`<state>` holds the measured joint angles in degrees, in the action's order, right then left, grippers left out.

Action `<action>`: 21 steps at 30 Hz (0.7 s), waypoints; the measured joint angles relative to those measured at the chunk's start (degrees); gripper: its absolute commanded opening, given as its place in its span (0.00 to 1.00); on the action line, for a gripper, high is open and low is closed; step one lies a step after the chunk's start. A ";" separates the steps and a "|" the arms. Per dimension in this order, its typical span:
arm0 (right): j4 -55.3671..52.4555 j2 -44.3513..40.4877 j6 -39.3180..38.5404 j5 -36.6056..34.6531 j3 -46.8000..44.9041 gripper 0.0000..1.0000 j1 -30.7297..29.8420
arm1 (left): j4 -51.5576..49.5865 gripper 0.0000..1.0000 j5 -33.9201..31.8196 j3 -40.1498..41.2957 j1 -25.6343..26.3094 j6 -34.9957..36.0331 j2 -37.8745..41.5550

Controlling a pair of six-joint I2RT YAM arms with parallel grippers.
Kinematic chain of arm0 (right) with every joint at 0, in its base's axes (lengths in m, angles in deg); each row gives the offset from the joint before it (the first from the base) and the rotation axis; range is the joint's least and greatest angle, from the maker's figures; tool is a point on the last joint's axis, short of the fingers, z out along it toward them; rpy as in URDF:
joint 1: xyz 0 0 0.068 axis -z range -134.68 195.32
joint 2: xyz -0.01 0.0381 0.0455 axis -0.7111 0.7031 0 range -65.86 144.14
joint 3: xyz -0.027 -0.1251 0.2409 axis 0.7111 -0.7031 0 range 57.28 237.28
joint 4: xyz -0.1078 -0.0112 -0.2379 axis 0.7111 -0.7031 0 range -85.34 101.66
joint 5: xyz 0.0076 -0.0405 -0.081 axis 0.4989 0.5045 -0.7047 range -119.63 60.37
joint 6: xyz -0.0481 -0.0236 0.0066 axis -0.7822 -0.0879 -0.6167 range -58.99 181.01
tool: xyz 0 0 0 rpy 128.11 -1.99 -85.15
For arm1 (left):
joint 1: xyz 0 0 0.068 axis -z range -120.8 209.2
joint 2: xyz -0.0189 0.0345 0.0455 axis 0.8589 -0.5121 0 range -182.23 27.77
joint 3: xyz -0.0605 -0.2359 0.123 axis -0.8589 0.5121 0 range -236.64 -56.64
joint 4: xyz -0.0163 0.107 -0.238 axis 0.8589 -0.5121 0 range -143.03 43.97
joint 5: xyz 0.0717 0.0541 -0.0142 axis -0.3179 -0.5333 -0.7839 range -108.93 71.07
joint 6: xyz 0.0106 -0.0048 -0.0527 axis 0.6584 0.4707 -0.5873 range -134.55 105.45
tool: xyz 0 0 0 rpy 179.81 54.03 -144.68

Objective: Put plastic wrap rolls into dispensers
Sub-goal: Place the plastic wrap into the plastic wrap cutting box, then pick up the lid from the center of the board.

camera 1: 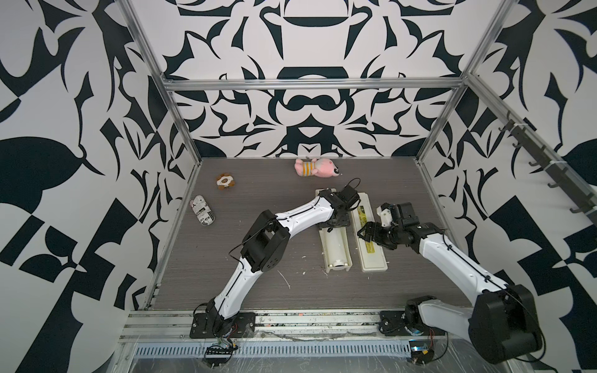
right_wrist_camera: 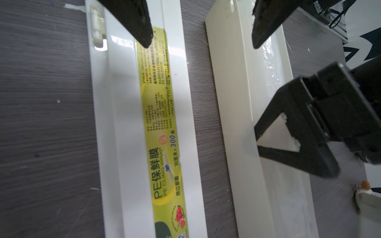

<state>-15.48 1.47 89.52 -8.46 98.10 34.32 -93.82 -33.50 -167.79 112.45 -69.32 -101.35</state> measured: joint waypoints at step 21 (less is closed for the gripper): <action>-4.33 9.01 -7.56 -15.04 8.96 0.95 -0.33 | 7.41 0.99 -1.51 8.79 -0.92 3.50 23.37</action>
<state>-19.81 10.47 81.96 -23.50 107.06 33.99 -86.41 -35.01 -159.00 111.53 -65.82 -77.98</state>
